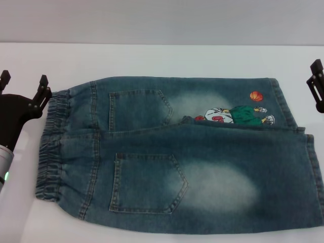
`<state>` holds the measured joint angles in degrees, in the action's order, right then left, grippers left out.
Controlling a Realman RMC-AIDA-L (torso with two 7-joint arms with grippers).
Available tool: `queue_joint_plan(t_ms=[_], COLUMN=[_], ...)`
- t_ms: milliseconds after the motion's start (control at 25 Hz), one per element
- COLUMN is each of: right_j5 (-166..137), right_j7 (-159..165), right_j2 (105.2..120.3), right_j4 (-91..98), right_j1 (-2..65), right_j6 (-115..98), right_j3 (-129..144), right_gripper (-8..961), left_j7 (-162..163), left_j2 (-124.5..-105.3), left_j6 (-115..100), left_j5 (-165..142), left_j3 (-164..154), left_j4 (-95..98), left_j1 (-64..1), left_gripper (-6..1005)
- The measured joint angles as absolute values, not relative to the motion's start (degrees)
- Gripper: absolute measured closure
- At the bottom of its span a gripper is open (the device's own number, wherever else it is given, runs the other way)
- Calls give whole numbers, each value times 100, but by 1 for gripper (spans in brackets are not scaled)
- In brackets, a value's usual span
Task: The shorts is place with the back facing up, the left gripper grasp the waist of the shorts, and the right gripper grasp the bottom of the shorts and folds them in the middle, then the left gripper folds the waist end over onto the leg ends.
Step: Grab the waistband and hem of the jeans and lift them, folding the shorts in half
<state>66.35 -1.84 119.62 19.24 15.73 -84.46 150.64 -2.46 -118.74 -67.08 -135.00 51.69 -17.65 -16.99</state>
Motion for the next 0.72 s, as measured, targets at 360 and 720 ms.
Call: queue_joint_plan(t_ms=[360, 720], right_j5=[6635, 6497], right_j7=[-173, -125], right_j2=[11946, 11799], right_j4=[1940, 2420], right_j1=[1625, 2007], right_j6=[-8253, -6446], right_j3=[15066, 14884], right_gripper=[192, 192], left_j7=[-193, 176], left_j2=[-11864, -11630], left_j6=[-6515, -5342], left_j5=[-13497, -13679], left_j3=[5155, 5013], left_j4=[-1744, -2772], left_j1=[-1688, -1705], left_gripper=[157, 157])
